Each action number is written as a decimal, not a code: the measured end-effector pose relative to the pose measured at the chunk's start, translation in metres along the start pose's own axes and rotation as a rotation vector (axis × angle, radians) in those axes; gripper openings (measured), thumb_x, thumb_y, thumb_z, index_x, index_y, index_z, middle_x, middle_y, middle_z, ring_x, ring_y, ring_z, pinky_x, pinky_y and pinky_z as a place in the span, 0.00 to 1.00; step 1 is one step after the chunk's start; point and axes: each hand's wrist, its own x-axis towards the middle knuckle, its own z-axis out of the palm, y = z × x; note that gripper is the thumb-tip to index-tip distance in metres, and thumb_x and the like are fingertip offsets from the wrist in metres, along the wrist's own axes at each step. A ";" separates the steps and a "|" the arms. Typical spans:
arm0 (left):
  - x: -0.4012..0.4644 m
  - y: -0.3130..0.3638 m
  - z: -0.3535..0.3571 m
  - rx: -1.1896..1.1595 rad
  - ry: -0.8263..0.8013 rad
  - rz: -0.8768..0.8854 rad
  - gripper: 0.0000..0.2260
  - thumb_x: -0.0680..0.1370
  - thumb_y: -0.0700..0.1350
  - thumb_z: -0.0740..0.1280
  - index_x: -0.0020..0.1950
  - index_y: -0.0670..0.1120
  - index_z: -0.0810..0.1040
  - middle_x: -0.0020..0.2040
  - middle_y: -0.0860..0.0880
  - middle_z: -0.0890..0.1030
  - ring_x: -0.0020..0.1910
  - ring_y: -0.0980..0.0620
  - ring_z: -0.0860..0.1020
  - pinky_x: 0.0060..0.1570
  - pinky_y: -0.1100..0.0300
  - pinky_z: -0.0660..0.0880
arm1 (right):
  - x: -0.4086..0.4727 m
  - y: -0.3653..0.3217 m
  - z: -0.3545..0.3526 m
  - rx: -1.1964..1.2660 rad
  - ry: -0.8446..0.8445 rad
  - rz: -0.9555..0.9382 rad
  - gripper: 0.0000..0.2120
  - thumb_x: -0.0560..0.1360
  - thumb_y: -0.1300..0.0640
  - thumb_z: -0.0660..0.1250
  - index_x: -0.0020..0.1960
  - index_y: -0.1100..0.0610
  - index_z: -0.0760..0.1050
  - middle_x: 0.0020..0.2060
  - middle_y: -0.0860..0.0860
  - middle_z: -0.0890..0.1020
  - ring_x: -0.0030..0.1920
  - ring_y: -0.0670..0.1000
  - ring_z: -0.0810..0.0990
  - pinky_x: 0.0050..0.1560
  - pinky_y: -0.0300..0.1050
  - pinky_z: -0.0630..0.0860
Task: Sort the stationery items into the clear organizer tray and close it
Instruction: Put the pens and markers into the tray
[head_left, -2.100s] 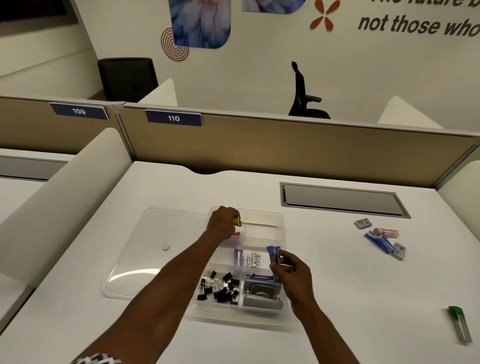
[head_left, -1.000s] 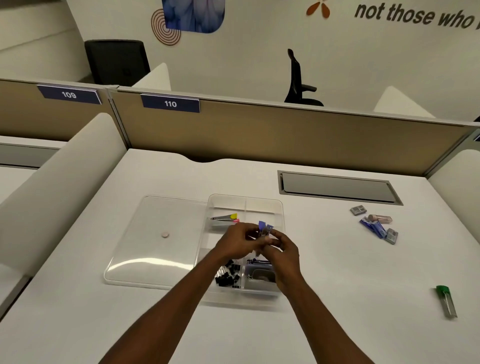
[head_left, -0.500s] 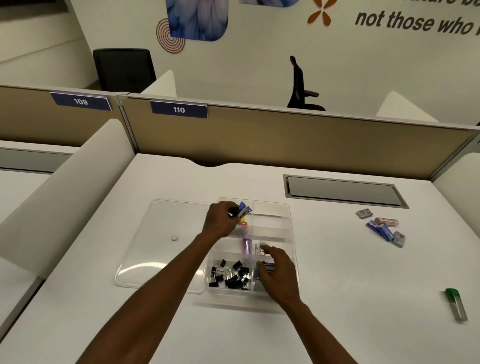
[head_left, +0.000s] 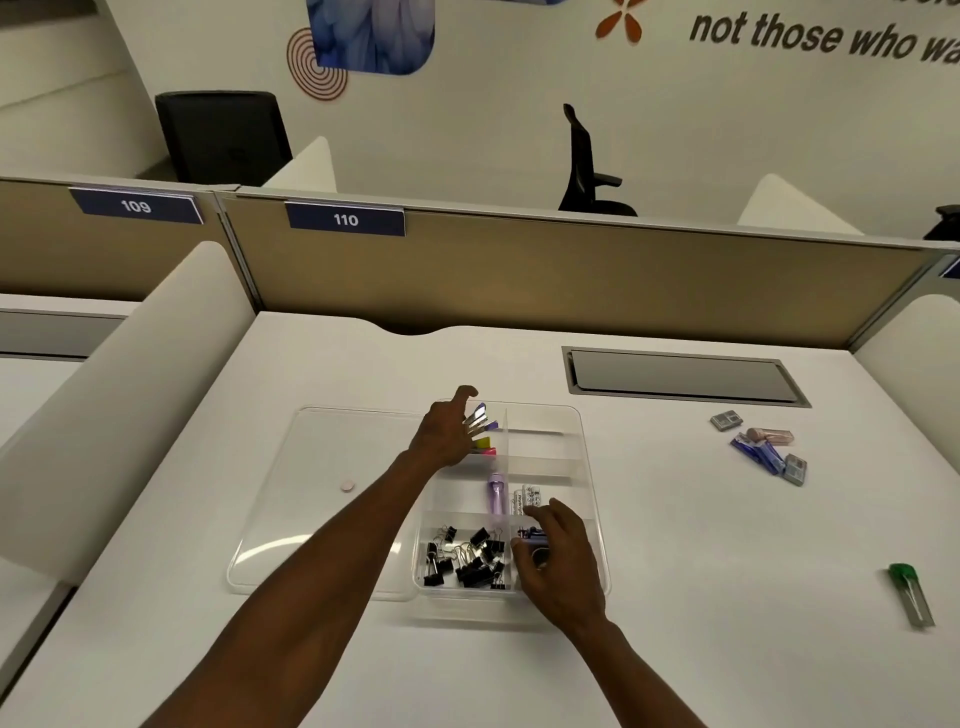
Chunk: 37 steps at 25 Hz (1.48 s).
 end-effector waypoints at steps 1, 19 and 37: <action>0.002 -0.001 0.001 -0.002 -0.012 0.002 0.23 0.74 0.38 0.72 0.67 0.45 0.69 0.52 0.37 0.81 0.48 0.40 0.80 0.48 0.52 0.77 | 0.000 0.001 0.001 0.009 0.001 -0.005 0.22 0.72 0.54 0.74 0.65 0.54 0.76 0.64 0.47 0.72 0.60 0.42 0.72 0.49 0.17 0.68; 0.031 -0.017 0.021 0.332 -0.213 0.020 0.15 0.78 0.40 0.65 0.65 0.40 0.74 0.64 0.40 0.76 0.63 0.43 0.74 0.64 0.53 0.71 | 0.001 0.006 0.005 -0.016 -0.021 0.001 0.25 0.71 0.46 0.73 0.66 0.51 0.76 0.66 0.46 0.70 0.63 0.48 0.76 0.52 0.41 0.82; 0.020 -0.014 0.032 0.348 -0.083 0.035 0.13 0.78 0.39 0.63 0.62 0.39 0.75 0.62 0.39 0.76 0.60 0.42 0.75 0.59 0.52 0.72 | 0.002 0.001 -0.002 0.111 0.014 0.001 0.23 0.70 0.51 0.74 0.63 0.54 0.77 0.63 0.46 0.72 0.61 0.48 0.76 0.56 0.40 0.80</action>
